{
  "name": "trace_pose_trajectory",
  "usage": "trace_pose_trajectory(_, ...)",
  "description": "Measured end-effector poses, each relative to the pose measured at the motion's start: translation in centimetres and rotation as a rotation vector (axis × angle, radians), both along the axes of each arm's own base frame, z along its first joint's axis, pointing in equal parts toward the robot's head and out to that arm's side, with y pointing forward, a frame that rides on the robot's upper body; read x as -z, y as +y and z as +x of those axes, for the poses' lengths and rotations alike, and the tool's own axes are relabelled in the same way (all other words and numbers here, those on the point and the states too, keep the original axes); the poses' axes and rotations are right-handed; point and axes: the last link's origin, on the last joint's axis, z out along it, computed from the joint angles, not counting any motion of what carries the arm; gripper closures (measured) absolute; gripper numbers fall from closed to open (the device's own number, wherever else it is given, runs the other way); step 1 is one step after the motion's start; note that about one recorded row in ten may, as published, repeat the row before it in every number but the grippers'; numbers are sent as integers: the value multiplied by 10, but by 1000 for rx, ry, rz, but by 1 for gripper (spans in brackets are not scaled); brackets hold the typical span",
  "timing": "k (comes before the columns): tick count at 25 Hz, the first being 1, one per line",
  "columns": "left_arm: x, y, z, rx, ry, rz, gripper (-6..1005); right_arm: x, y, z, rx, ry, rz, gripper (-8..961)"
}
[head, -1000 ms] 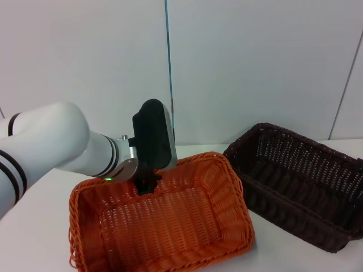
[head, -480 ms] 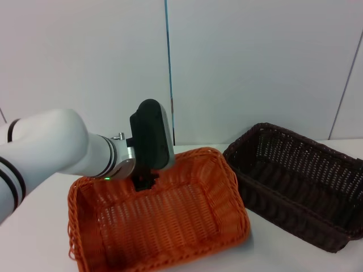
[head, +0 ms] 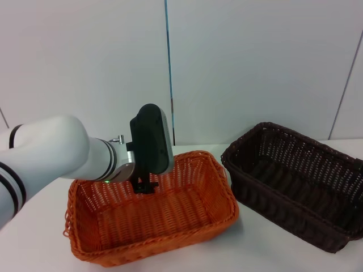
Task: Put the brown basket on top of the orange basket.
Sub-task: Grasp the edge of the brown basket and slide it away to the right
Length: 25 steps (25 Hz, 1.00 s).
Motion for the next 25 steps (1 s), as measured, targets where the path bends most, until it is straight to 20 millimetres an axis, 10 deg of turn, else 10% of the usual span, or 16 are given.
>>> trace_pose_trajectory(4, 0, 0, -1, -1, 1, 0, 270, 0, 0, 0, -1, 0, 0, 166)
trace_pose_trajectory(25, -49, 6, 26, -21, -294, 120, 271, 1, -3, 3, 7, -1, -5, 166)
